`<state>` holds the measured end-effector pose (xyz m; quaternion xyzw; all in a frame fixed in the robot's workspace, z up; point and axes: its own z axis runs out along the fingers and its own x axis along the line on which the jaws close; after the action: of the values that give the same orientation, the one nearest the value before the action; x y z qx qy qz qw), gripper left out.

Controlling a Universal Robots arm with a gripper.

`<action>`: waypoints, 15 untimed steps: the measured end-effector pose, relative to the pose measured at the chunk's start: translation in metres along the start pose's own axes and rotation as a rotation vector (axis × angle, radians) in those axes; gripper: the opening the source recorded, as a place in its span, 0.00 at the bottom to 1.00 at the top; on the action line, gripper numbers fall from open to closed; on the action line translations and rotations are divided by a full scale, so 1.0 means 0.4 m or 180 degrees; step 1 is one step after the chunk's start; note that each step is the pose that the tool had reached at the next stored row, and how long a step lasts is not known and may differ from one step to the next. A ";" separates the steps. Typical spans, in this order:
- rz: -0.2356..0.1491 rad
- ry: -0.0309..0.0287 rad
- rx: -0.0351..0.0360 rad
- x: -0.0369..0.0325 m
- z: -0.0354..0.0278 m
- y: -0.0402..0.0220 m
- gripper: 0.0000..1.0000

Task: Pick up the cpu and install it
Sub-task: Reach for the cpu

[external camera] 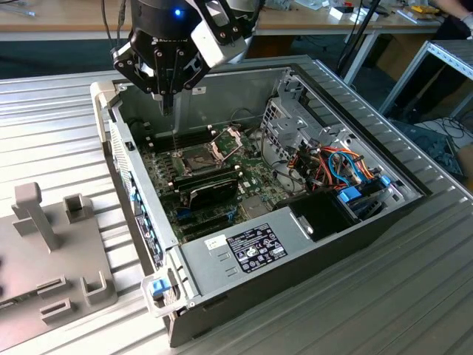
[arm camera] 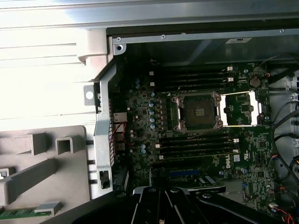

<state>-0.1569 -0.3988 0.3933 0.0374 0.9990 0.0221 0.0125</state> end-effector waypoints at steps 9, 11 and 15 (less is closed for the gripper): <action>0.0000 0.0000 0.0000 0.014 0.000 -0.001 0.11; 0.0000 0.0000 0.0000 0.016 0.000 -0.001 0.11; 0.0000 0.0000 0.0000 0.017 0.000 -0.001 0.11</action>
<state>-0.1635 -0.3988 0.3932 0.0374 0.9990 0.0221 0.0125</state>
